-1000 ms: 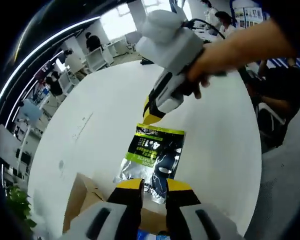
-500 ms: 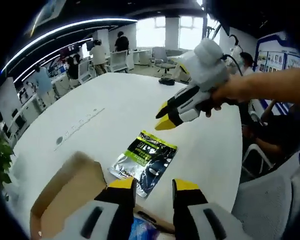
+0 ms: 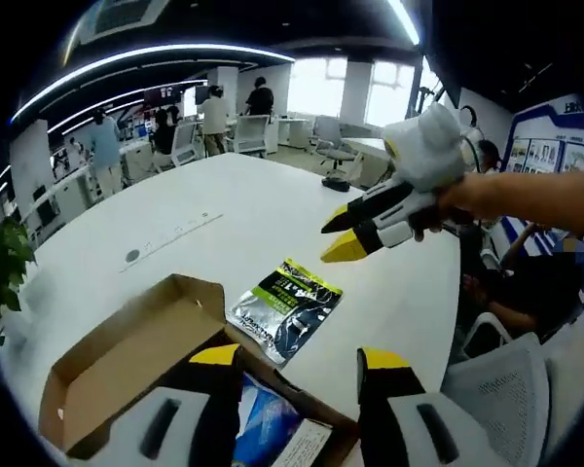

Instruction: Operate the shoe box by opening the lid, removing the specified soft item, and placing it in the target area until the item is outside and the box remains undamaged.

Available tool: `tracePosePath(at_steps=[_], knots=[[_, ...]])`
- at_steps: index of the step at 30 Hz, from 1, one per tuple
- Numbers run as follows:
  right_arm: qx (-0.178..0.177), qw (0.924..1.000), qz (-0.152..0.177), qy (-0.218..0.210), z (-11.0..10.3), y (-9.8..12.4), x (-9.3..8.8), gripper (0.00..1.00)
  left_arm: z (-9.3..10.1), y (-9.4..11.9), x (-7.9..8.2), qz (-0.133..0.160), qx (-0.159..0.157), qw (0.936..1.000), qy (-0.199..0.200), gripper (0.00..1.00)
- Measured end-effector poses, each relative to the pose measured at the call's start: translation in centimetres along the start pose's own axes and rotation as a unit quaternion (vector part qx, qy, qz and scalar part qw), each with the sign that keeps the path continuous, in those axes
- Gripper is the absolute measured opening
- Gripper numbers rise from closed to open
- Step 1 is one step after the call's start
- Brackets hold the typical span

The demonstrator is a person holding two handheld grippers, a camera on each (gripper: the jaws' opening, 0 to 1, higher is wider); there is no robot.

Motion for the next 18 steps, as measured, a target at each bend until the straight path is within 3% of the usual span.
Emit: tracePosePath(at_steps=[8, 18], knots=[[0.024, 0.9994, 0.026, -0.003, -2.8, 0.7, 2.1, 0.38, -1.8, 3.1, -1.3, 0.036, 0.019, 0.9984, 0.039, 0.56], [0.061, 0.9979, 0.023, 0.006, -6.3, 0.4, 3.7, 0.42, -4.4, 7.1, -3.0, 0.069, 0.057, 0.9943, 0.059, 0.63]])
Point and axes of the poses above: the point that each gripper's makers call its tool centre point, and the gripper's own axes: y roughly backward along the fingers, z roughly to its right, x roughly out of its top, the point moved 7 cm from there along y, roughly backward along the fingers, and after that the axes turned 5 degrees about y, right-handed, at the moved point
